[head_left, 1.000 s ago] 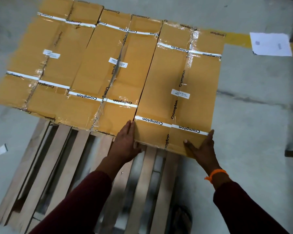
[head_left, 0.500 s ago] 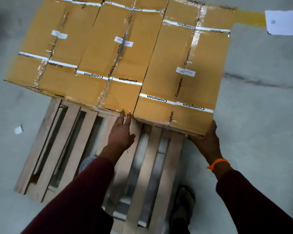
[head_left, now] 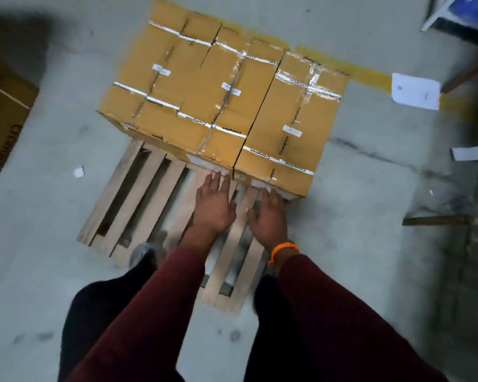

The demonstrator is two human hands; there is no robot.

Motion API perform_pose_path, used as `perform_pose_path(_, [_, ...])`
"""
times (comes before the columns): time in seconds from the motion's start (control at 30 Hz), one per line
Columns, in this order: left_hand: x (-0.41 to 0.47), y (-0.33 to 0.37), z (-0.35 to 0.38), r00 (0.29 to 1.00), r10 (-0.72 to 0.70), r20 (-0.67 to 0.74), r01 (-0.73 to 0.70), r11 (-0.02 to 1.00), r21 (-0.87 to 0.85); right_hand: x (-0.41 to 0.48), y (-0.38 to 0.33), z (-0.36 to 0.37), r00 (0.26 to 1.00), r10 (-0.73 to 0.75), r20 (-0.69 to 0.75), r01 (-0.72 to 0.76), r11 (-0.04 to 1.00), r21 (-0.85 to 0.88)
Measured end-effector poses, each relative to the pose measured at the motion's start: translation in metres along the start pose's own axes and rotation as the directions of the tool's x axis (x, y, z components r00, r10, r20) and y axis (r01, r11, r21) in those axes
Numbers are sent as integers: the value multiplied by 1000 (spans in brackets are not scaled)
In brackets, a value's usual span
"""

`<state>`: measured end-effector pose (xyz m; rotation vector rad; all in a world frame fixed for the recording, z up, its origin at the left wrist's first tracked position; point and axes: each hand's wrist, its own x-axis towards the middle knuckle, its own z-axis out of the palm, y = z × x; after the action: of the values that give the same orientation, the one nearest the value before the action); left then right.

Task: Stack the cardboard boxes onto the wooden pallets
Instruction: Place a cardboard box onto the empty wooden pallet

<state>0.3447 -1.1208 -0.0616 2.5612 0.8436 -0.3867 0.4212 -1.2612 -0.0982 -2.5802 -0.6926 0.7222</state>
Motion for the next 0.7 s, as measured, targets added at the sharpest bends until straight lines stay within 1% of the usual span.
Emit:
perform_pose_path(0.1, [-76,-19,-44,996,-68,-53,66,997,-41,-53,-57,-27,999,-33,13,33,999,-7])
perform_pose_path(0.2, [-146,-49,-65,989,-142,-46,137,986,-98,-102,-107,-35,997,-75,20,74,996,41])
perform_pose_path(0.27, [-184,-77,-71,988,-154,-30,148,980,-136,-132,-138,-27,994,-108,29,107,994,21])
perform_pose_path(0.37, [-233,-134,-75,984,-179,-19,173,967,-186,-171,-183,3,988,-149,31,150,987,-54])
perform_pose_path(0.43, [-264,-181,-84,981,-190,-43,175,958,-229,-196,-223,31,991,-133,33,134,990,-34])
perform_pose_path(0.5, [-291,-235,-97,976,-199,-89,168,946,-276,-218,-270,66,988,-151,25,151,989,9])
perform_pose_path(0.57, [-317,-288,-113,966,-235,-109,195,937,-289,-237,-318,101,980,-197,17,196,980,37])
perform_pose_path(0.63, [-348,-336,-133,947,-293,-133,246,925,-290,-256,-367,129,967,-249,49,248,968,34])
perform_pose_path(0.7, [-371,-374,-158,930,-312,-193,246,921,-303,-272,-417,141,944,-318,84,316,948,39])
